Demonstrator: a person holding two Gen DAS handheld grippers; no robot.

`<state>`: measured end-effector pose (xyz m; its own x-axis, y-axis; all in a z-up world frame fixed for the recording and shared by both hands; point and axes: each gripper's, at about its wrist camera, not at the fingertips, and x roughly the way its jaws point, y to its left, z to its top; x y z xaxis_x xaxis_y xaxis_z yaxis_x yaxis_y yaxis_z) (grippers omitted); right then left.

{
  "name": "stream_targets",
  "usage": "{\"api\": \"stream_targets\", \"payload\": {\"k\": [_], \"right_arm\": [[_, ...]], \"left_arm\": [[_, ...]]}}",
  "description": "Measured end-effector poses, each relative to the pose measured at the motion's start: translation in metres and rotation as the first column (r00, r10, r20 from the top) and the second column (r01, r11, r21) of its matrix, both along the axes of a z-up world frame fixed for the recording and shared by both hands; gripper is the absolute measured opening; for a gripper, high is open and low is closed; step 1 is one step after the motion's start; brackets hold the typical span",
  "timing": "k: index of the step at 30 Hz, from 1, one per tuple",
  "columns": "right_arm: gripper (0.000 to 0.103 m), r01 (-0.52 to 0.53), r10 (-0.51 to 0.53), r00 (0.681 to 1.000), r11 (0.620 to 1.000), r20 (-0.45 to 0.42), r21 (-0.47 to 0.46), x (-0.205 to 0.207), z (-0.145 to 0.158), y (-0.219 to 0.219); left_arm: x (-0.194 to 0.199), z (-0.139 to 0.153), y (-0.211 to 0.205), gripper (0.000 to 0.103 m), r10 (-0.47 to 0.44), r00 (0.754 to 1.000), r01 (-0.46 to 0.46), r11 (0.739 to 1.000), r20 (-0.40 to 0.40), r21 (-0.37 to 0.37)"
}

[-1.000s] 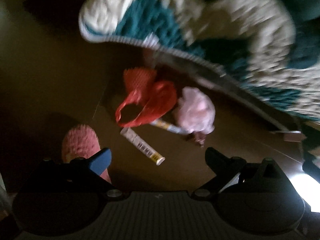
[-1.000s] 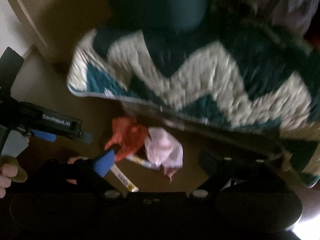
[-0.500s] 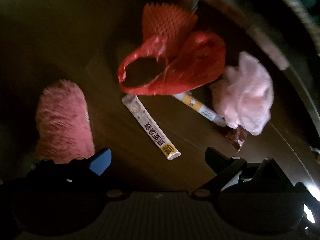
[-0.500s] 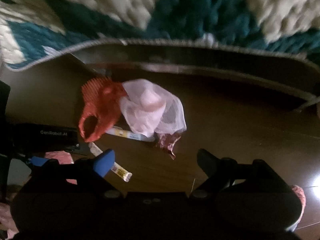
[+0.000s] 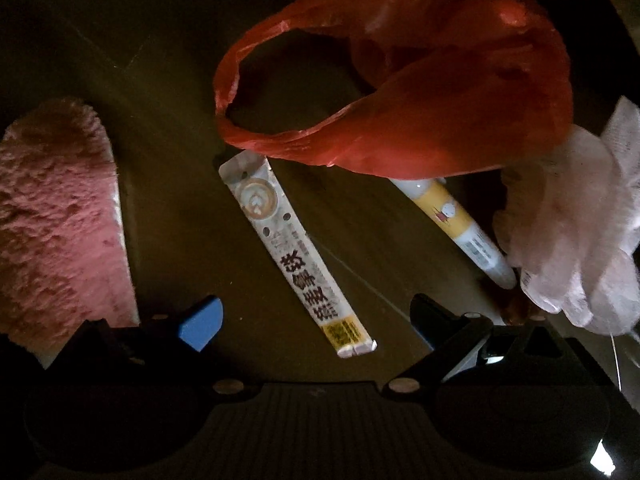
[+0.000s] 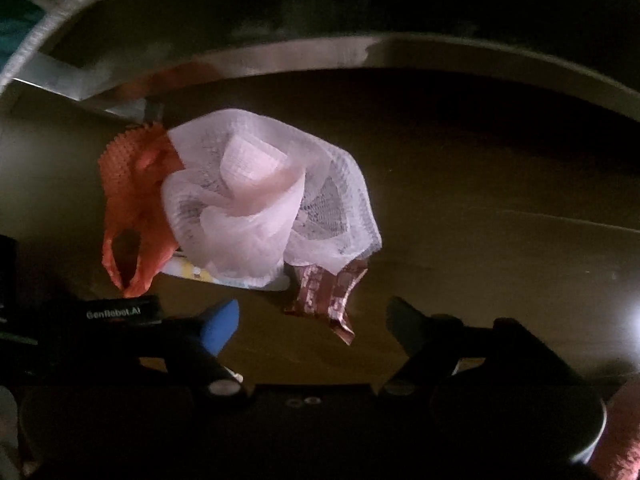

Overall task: Collect trash
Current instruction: 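Grasp the white-and-yellow snack stick with the left tool while the right tool grasps the brown wrapper, then raise the snack stick and brown wrapper off the floor with both tools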

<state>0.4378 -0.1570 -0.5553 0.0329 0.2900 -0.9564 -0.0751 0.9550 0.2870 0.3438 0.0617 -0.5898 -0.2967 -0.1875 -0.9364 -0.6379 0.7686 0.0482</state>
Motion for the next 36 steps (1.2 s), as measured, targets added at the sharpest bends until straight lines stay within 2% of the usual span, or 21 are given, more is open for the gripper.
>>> {"api": "stream_targets", "payload": {"k": [5,10,15,20,22,25,29,32,36], "right_arm": [[0.069,0.003,-0.003,1.000,1.000,-0.021,0.004,0.005,-0.016,0.005],[0.060,0.009,-0.008,0.999,1.000,-0.034,0.002,0.008,-0.025,0.008],[0.056,0.037,-0.036,0.998,0.999,-0.055,0.019,0.010,-0.033,0.008],[0.047,0.036,-0.035,0.997,0.999,-0.062,0.017,0.009,-0.038,0.010],[0.039,0.035,-0.034,0.997,0.999,-0.063,0.016,0.008,-0.038,0.010],[0.034,0.032,-0.031,0.998,0.999,-0.062,0.017,0.006,-0.039,0.009],[0.031,0.023,-0.023,0.998,1.000,-0.052,0.013,0.003,-0.038,0.006],[0.030,0.020,-0.019,0.999,1.000,-0.049,0.004,-0.001,-0.033,0.004],[0.029,0.037,-0.037,0.998,0.999,-0.041,0.002,-0.009,-0.018,-0.001]], "left_arm": [[-0.003,-0.016,-0.004,0.099,0.012,1.000,-0.012,1.000,-0.006,-0.012],[-0.006,-0.024,-0.005,0.074,0.023,1.000,-0.023,1.000,-0.020,-0.021],[-0.010,-0.030,0.000,0.070,0.065,0.998,-0.066,0.997,-0.017,-0.043],[-0.014,-0.031,0.011,0.056,0.065,0.998,-0.064,0.996,0.002,-0.062],[-0.011,-0.029,0.012,0.047,0.058,0.998,-0.057,0.997,0.009,-0.056],[-0.006,-0.028,0.007,0.034,0.041,0.999,-0.040,0.998,0.021,-0.045],[-0.002,-0.027,0.006,0.032,-0.001,1.000,0.002,1.000,0.030,-0.026],[-0.003,-0.027,0.004,0.028,-0.021,1.000,0.021,1.000,0.004,-0.006],[-0.007,-0.021,0.001,0.027,-0.044,0.999,0.044,0.999,0.000,0.007]]}}
